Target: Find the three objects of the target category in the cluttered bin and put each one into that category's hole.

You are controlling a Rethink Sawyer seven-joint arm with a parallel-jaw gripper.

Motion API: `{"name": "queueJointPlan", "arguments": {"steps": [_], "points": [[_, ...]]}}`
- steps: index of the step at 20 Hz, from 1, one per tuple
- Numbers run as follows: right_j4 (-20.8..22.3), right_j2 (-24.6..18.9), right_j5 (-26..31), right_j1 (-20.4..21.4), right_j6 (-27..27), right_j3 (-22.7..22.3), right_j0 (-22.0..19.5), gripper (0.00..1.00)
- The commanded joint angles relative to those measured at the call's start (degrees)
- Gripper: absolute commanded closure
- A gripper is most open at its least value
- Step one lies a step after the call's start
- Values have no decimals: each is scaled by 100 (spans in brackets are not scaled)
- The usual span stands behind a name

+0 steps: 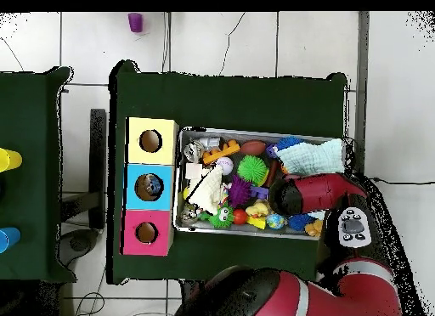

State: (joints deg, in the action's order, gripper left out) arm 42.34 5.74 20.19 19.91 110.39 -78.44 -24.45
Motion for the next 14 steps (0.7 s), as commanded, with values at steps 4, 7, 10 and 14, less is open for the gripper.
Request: {"name": "queueJointPlan", "arguments": {"steps": [4, 7, 10, 14], "points": [[-445, -510, 157, -671, 408, -73, -248, 100], [-862, -930, 712, -165, -118, -695, -592, 100], [-1353, -1283, 1353, 524, -463, -1440, -839, 100], [-1957, -1715, 1849, 1066, -515, -2202, -1139, 100]]}}
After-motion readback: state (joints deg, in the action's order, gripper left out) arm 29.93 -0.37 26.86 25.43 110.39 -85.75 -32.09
